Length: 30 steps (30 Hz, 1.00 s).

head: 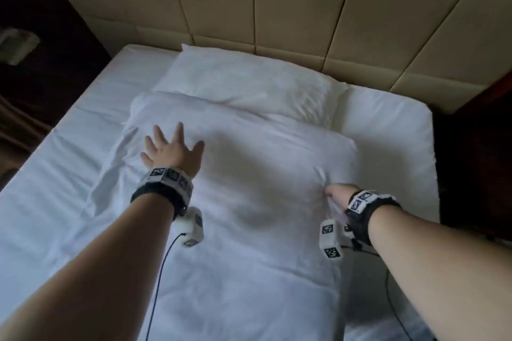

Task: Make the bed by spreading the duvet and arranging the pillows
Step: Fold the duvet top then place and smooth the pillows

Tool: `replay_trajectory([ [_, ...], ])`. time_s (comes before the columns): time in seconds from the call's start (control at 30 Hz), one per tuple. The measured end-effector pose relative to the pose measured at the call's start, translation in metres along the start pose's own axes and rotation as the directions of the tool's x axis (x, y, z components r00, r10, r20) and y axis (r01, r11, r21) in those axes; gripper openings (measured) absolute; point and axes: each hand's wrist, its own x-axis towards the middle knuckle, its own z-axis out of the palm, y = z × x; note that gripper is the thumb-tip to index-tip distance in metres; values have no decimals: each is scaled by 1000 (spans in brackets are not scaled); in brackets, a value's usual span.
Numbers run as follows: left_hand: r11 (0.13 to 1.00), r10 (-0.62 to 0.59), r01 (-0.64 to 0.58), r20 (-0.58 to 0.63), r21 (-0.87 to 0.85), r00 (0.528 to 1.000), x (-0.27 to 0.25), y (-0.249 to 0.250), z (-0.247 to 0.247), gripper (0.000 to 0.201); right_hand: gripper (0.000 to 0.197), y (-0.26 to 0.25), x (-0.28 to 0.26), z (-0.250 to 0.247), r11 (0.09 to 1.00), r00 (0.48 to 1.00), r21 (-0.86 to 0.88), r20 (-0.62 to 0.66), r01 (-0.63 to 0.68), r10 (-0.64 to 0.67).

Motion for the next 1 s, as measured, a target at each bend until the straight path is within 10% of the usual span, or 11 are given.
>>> replay_trajectory([
  [0.2,997,35,-52,268,59,963,-16,53,67,99,114,-53,54,-23,979,976,198,-219,39,5],
  [0.37,990,-47,0,335,140,941,9,68,79,101,122,-59,83,-36,971,983,229,-183,71,-29],
  [0.57,975,-149,101,246,197,958,4,133,80,100,100,-57,110,-64,979,978,-123,150,164,-145],
  [0.67,997,-17,-3,265,77,964,-22,200,95,97,105,-64,141,-89,982,969,-101,207,160,-137],
  [1.0,973,-232,203,401,113,886,-4,229,154,119,65,-108,230,-117,981,956,146,243,129,-162],
])
